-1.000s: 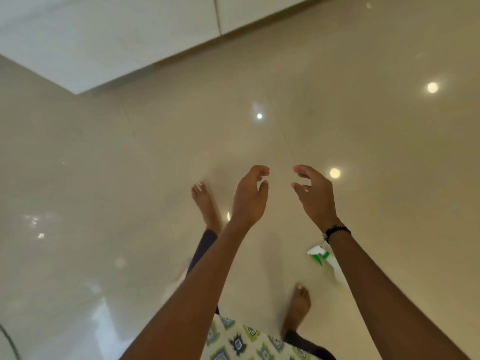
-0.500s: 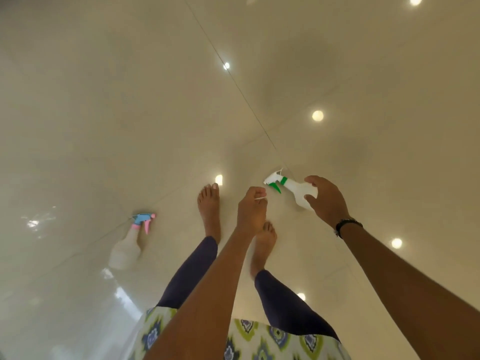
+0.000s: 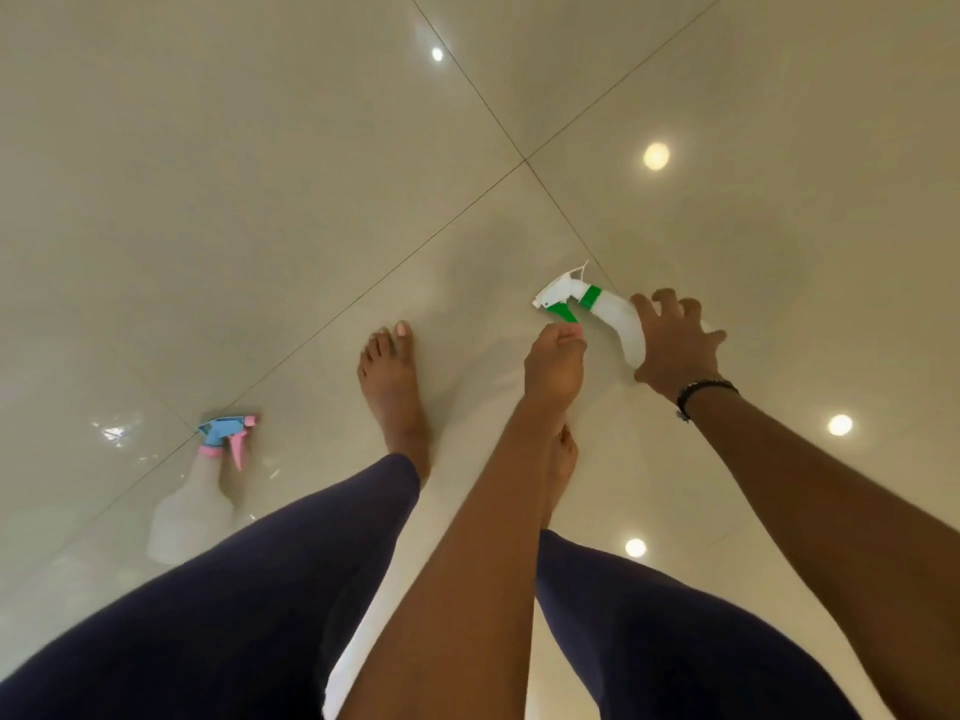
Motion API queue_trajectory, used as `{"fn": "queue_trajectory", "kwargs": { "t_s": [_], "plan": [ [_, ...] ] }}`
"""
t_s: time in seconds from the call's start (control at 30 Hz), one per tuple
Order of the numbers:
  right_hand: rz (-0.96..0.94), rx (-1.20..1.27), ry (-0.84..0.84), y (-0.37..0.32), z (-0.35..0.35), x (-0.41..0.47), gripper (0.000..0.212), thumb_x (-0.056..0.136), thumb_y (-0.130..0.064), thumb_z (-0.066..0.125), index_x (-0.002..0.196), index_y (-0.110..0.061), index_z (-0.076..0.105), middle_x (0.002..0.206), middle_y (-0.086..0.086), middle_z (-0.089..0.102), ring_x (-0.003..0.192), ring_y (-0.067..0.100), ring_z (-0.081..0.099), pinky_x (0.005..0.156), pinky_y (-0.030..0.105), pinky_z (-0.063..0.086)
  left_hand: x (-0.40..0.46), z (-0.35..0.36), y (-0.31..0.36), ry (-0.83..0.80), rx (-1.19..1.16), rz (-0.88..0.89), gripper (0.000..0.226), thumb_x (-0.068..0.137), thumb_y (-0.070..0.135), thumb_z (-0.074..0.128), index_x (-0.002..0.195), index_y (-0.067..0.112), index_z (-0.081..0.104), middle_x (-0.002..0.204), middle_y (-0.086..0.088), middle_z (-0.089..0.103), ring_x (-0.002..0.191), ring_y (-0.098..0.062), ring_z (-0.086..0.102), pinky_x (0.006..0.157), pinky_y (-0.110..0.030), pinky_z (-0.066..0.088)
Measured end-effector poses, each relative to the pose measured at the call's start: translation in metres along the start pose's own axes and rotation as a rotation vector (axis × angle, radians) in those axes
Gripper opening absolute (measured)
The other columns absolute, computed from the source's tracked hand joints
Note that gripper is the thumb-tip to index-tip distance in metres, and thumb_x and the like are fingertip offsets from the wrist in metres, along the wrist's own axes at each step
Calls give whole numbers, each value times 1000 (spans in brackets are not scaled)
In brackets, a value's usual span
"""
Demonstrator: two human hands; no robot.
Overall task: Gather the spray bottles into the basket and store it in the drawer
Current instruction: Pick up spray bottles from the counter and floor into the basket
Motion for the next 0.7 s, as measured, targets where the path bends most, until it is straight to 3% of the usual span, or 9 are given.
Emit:
{"fn": "queue_trajectory", "kwargs": {
  "t_s": [0.1,0.2,0.37,0.5,0.6,0.7],
  "plan": [
    [-5,228,-36,-4,-2,-3,94,59,-21,85,137,-22,32,137,6,35,122,34,37,88,54,45,4,-11,-1,20,-64,-12,32,92,11,47,122,10,59,127,-10,58,101,-17,52,102,-37,46],
    [-95,508,9,-27,-35,-21,97,54,-22,87,136,-19,37,135,8,39,118,34,43,86,47,48,-16,-28,10,40,-74,-8,32,92,11,47,121,9,60,129,-11,57,116,-24,53,104,-38,44],
    [-289,811,65,-93,-136,-77,93,52,-15,90,132,-13,42,128,7,45,107,11,41,84,23,38,-80,-79,58,49,-173,116,36,96,29,50,129,14,54,129,-4,56,114,-19,53,101,-34,45],
    [-428,947,-39,-156,-227,-120,92,55,-16,90,134,-19,41,128,-1,43,109,12,47,78,11,40,-142,-154,122,91,-229,297,35,96,28,51,128,13,53,119,0,59,109,-18,57,93,-30,48],
    [-529,955,-101,-209,-298,-138,92,57,-16,90,134,-23,39,129,-3,44,104,4,49,75,10,43,-184,-221,172,105,-304,421,25,94,22,56,119,18,57,110,3,64,101,-16,62,83,-22,50],
    [-654,912,-180,-272,-368,-152,91,61,-15,88,133,-25,31,127,-6,43,103,4,51,71,10,50,-221,-288,221,80,-373,494,26,93,22,58,119,23,54,104,9,65,93,-4,64,74,-12,53]
  ]
}}
Point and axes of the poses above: each hand's wrist, its own x-axis towards the middle knuckle, its own z-axis out of the palm, y = z × x, the point moved 7 cm from there along x, towards the middle knuckle
